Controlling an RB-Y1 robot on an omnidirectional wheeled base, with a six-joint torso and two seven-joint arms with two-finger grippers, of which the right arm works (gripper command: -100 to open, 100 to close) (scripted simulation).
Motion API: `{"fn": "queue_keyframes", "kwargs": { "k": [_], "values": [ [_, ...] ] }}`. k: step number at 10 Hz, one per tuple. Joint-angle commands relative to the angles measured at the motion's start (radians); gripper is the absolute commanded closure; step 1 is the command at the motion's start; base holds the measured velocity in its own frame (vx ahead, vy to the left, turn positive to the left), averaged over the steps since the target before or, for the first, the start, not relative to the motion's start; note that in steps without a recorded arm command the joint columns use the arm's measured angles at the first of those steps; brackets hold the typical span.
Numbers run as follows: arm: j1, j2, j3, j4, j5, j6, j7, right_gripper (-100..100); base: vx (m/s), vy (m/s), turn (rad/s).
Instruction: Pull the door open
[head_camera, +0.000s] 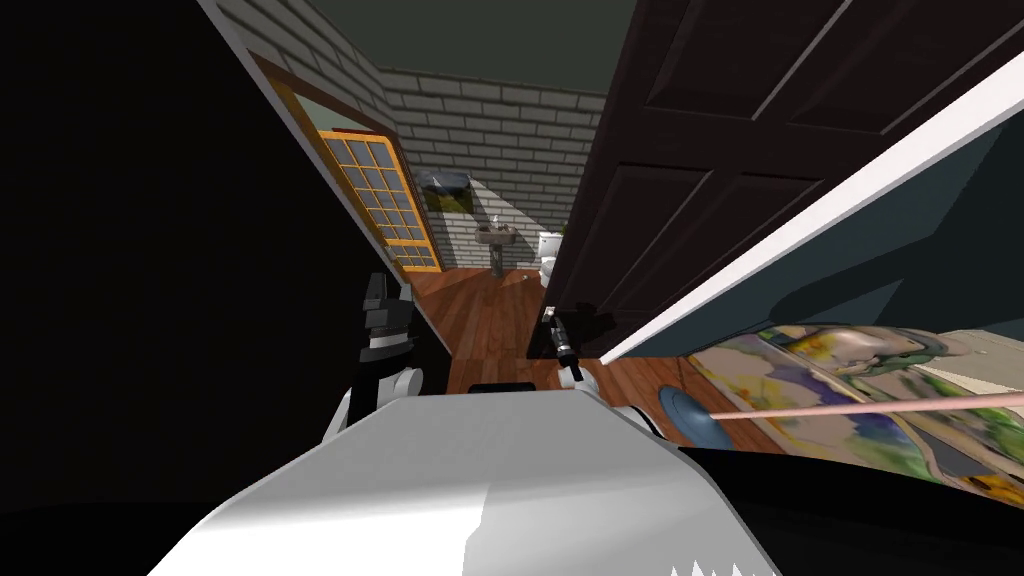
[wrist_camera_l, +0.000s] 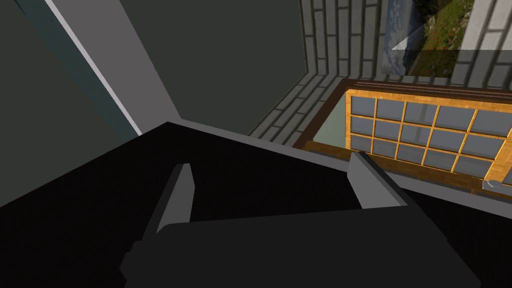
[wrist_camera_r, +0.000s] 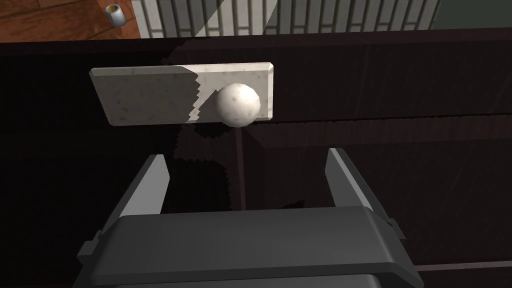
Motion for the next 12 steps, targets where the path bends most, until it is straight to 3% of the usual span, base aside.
{"fn": "queue_keyframes", "kwargs": {
  "k": [1,4,6,7,12],
  "values": [
    [-0.014,-0.01,-0.005,0.033,-0.004,-0.017,-0.007,-100,0.144,0.013,0.039],
    [-0.002,-0.042,-0.023,0.048,-0.018,-0.033,-0.027,-100,0.191,0.034,0.104],
    [0.005,-0.043,-0.023,0.041,-0.018,-0.033,-0.028,-100,0.142,0.012,0.024],
    [0.005,-0.043,-0.023,0.041,-0.018,-0.033,-0.028,100,-0.027,0.006,-0.009],
    [0.005,-0.043,-0.023,0.041,-0.018,-0.033,-0.028,100,-0.011,-0.001,0.007]
  ]
}}
